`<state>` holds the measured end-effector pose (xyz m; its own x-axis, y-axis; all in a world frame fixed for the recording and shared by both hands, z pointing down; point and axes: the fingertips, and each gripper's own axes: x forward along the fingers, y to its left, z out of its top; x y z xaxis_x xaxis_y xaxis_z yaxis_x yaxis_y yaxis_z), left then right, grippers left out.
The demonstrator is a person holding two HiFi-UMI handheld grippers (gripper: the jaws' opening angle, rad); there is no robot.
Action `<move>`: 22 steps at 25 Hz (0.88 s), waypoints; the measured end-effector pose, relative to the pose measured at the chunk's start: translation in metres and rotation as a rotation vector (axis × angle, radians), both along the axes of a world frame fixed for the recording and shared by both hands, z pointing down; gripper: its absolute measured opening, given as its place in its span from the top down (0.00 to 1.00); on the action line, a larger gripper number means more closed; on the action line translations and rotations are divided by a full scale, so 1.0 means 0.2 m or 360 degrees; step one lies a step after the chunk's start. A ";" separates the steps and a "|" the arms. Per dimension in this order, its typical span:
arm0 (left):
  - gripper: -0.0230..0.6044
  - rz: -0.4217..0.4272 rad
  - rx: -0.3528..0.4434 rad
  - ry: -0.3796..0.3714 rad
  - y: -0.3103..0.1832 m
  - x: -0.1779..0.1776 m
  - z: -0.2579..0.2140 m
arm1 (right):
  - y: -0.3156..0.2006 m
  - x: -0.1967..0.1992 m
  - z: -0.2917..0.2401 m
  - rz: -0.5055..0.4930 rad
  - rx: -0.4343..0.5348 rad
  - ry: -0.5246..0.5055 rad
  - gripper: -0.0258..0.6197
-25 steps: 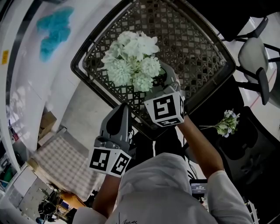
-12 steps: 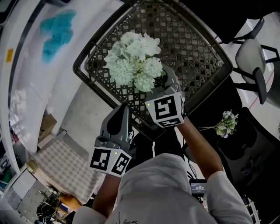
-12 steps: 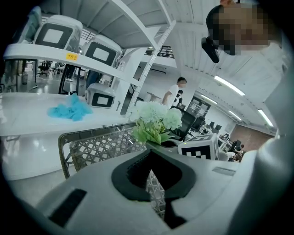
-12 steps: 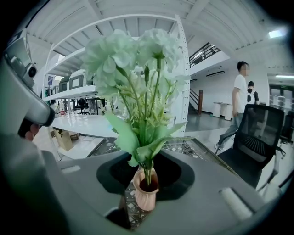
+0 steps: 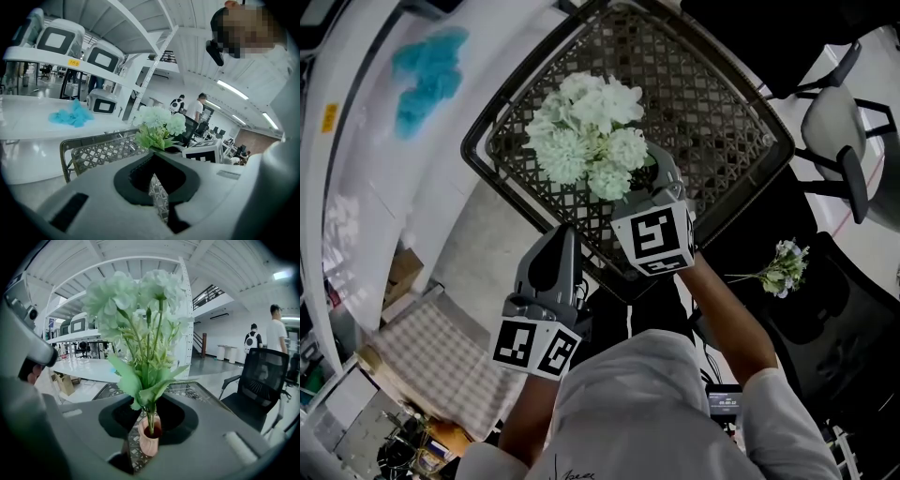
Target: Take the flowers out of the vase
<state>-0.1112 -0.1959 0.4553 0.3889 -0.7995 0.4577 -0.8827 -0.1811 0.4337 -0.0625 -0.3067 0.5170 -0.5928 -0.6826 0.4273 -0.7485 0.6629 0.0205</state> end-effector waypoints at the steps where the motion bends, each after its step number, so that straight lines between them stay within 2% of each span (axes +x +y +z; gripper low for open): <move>1: 0.96 0.0001 0.0002 0.0002 0.00 0.00 -0.01 | 0.00 0.00 -0.01 0.0001 -0.0001 0.0001 0.80; 22: 0.96 0.0039 0.0073 0.0026 0.07 0.00 -0.13 | 0.05 -0.01 -0.18 0.0043 0.0039 -0.0063 0.80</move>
